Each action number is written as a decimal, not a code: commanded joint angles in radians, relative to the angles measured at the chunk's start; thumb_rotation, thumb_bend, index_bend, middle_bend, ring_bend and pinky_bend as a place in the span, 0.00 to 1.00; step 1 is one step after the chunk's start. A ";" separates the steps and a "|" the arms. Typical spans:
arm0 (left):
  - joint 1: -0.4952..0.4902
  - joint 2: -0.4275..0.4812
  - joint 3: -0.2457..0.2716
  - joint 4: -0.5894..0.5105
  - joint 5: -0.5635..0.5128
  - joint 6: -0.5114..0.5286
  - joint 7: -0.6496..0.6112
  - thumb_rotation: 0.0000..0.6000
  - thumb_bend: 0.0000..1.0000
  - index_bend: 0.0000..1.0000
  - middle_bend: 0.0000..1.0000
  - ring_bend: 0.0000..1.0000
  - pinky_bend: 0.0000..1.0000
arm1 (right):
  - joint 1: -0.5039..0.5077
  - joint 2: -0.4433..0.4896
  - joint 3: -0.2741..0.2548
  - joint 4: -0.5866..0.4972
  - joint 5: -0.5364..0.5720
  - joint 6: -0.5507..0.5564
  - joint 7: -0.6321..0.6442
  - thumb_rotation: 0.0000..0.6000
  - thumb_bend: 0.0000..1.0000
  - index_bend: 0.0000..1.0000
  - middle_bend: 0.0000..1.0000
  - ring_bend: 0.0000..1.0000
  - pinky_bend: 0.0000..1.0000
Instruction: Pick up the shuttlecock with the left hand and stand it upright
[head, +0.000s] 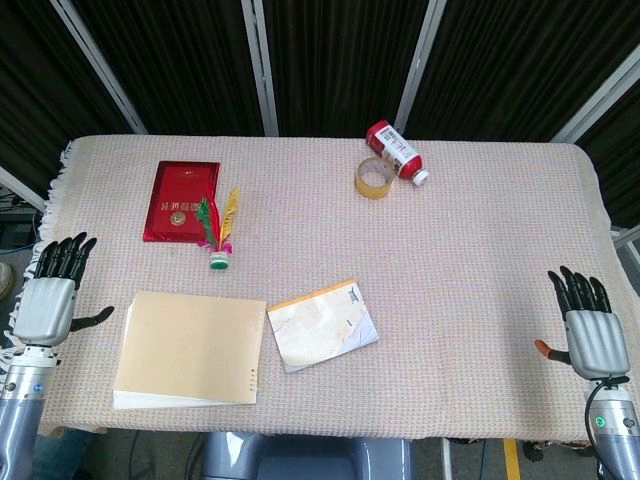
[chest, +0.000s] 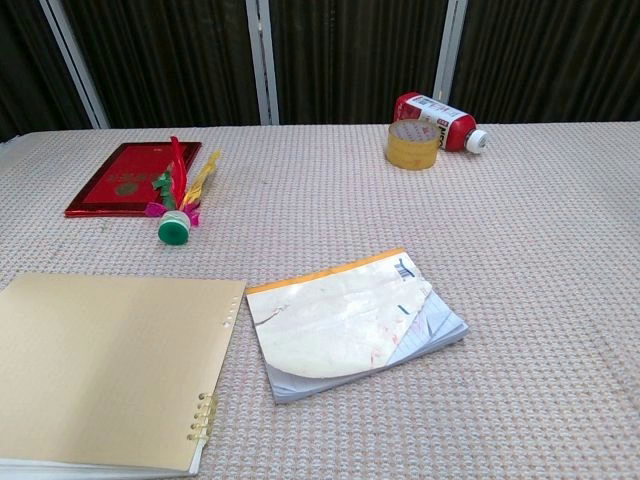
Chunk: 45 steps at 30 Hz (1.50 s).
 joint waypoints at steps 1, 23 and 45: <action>-0.003 -0.004 -0.002 0.004 -0.005 -0.005 0.000 1.00 0.12 0.00 0.00 0.00 0.00 | 0.000 0.000 0.000 0.001 0.000 0.000 0.000 1.00 0.07 0.00 0.00 0.00 0.00; -0.229 -0.112 -0.074 0.399 0.034 -0.213 -0.183 1.00 0.21 0.25 0.00 0.00 0.00 | 0.010 0.008 0.013 0.002 0.016 -0.017 0.032 1.00 0.07 0.00 0.00 0.00 0.00; -0.567 -0.418 -0.024 1.011 0.087 -0.532 -0.308 1.00 0.25 0.35 0.00 0.00 0.00 | 0.024 -0.002 0.054 0.046 0.113 -0.053 0.027 1.00 0.07 0.00 0.00 0.00 0.00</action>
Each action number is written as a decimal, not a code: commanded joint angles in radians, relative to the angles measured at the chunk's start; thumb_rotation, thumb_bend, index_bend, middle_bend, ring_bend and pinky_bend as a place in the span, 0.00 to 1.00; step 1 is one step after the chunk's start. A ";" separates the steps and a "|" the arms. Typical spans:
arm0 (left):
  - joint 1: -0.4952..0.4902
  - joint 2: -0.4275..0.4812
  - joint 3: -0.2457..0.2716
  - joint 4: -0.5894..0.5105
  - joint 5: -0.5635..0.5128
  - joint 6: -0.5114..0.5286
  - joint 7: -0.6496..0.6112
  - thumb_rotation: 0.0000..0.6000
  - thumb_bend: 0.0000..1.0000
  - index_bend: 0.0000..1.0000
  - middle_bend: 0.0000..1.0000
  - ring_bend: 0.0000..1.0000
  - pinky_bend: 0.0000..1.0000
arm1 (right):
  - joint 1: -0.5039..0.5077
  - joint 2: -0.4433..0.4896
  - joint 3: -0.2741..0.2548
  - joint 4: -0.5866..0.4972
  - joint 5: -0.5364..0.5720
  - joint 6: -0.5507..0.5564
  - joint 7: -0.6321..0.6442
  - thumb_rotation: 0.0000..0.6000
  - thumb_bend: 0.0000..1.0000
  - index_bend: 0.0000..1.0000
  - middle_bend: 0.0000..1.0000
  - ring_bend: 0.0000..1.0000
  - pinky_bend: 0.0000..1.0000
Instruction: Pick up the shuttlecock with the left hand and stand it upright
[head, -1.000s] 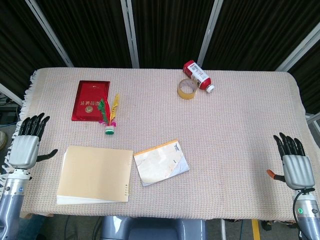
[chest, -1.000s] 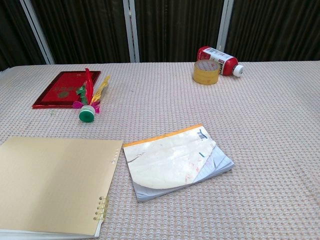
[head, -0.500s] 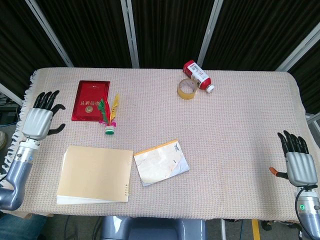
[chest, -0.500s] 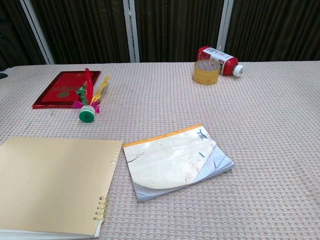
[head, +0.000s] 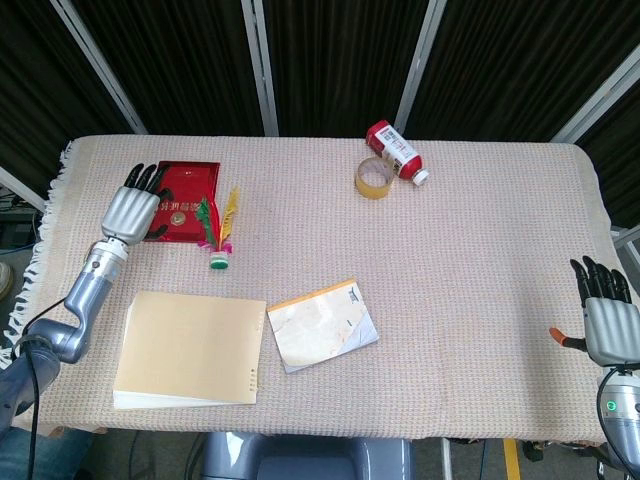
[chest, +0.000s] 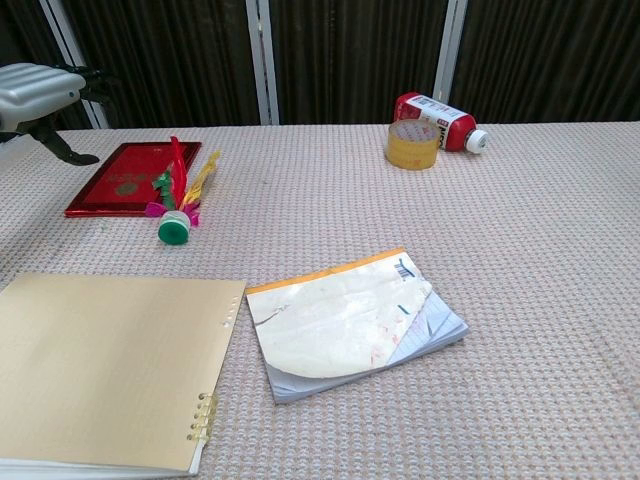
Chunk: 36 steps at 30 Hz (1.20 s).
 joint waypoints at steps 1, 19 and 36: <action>-0.042 -0.043 0.022 0.072 0.010 -0.048 -0.022 1.00 0.25 0.35 0.00 0.00 0.00 | 0.000 -0.002 0.002 0.000 0.004 0.001 -0.007 1.00 0.07 0.00 0.00 0.00 0.00; -0.154 -0.157 0.112 0.284 0.066 -0.142 -0.169 1.00 0.12 0.29 0.00 0.00 0.00 | 0.025 -0.028 0.027 0.027 0.063 -0.033 -0.046 1.00 0.07 0.00 0.00 0.00 0.00; -0.203 -0.221 0.156 0.371 0.081 -0.230 -0.236 1.00 0.13 0.29 0.00 0.00 0.00 | 0.027 -0.032 0.032 0.027 0.073 -0.020 -0.062 1.00 0.07 0.00 0.00 0.00 0.00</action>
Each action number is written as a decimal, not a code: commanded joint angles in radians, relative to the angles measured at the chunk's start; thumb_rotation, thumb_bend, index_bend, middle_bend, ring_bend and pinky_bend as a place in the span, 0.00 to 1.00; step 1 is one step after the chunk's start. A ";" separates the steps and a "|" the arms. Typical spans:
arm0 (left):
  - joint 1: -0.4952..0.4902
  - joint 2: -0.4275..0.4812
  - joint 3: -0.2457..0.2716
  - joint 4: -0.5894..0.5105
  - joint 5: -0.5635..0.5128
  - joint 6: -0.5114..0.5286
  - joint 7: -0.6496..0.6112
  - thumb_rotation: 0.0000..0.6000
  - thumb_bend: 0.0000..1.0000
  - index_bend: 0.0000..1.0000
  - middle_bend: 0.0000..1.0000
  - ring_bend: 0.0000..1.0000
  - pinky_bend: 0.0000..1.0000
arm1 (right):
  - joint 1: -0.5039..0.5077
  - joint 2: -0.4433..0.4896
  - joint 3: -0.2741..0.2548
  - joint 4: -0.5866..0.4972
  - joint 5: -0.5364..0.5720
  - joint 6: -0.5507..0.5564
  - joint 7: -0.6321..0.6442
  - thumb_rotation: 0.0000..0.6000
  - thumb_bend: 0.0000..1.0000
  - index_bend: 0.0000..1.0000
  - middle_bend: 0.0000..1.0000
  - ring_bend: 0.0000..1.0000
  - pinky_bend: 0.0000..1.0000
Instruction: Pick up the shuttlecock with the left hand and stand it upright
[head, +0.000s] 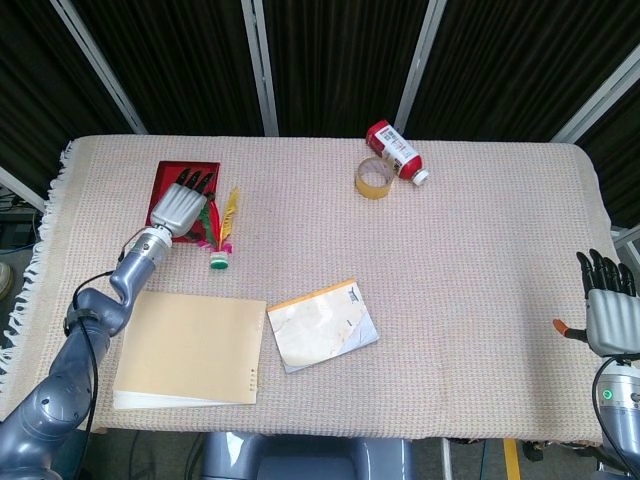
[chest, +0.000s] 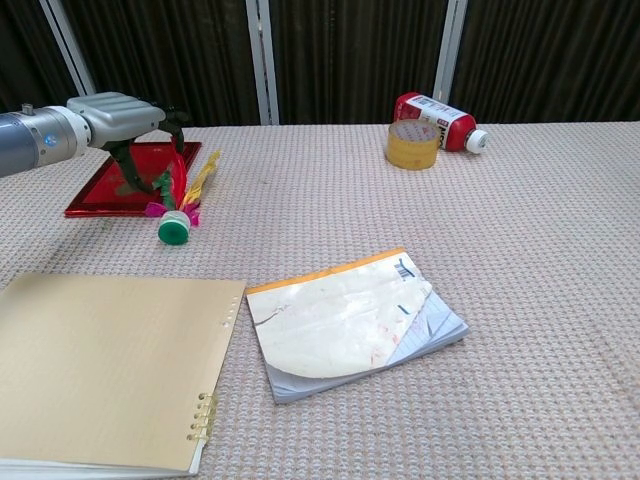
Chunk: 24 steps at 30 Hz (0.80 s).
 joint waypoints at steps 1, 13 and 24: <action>-0.007 -0.010 0.005 0.009 0.001 -0.010 -0.011 1.00 0.14 0.29 0.00 0.00 0.00 | 0.000 0.000 0.000 0.000 0.002 0.000 -0.002 1.00 0.07 0.00 0.00 0.00 0.00; -0.031 -0.031 0.014 0.046 -0.005 -0.079 0.007 1.00 0.24 0.31 0.00 0.00 0.00 | -0.002 -0.004 0.001 0.001 0.003 0.014 -0.015 1.00 0.07 0.00 0.00 0.00 0.00; -0.038 -0.044 0.016 0.060 -0.014 -0.129 0.026 1.00 0.31 0.41 0.00 0.00 0.00 | 0.002 -0.011 0.000 0.005 0.010 0.009 -0.032 1.00 0.07 0.00 0.00 0.00 0.00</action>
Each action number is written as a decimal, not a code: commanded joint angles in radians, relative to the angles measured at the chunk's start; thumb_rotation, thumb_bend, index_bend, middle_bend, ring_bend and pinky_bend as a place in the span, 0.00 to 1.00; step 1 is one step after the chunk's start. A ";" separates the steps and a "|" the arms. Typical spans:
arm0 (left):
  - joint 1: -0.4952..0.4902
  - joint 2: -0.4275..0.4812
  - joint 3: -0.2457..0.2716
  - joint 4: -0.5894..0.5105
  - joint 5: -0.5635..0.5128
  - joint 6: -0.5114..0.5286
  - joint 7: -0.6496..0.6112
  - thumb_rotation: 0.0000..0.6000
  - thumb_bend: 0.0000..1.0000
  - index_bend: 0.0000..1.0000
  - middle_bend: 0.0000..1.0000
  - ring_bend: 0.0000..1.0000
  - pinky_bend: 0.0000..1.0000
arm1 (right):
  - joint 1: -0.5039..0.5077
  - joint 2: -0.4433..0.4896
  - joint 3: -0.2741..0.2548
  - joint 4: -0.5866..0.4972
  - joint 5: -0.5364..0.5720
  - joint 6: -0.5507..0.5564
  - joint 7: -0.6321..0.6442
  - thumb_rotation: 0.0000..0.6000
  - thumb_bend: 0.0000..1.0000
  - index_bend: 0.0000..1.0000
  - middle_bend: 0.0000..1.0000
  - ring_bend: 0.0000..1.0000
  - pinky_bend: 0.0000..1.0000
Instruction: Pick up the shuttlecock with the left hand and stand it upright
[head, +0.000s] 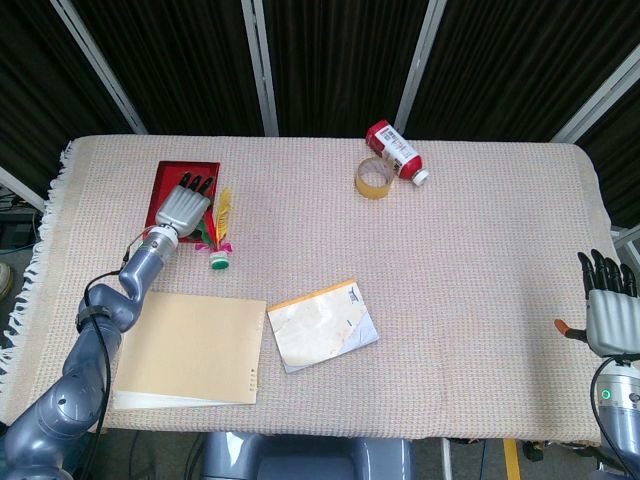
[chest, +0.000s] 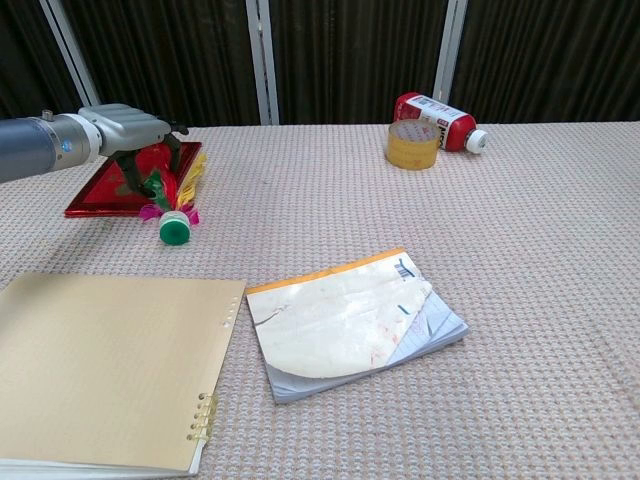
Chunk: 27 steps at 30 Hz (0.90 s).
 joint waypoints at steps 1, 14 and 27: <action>-0.001 -0.003 0.002 0.002 0.000 -0.005 0.003 1.00 0.31 0.42 0.00 0.00 0.00 | 0.001 -0.001 0.000 0.000 0.001 -0.001 -0.001 1.00 0.07 0.00 0.00 0.00 0.00; 0.005 0.001 -0.002 0.009 -0.010 0.023 0.015 1.00 0.45 0.64 0.00 0.00 0.00 | 0.008 -0.008 -0.001 0.006 0.006 -0.010 -0.012 1.00 0.07 0.00 0.00 0.00 0.00; 0.018 0.072 0.011 -0.065 0.009 0.183 -0.039 1.00 0.45 0.65 0.00 0.00 0.00 | 0.007 -0.009 -0.011 -0.004 -0.013 -0.004 -0.014 1.00 0.07 0.00 0.00 0.00 0.00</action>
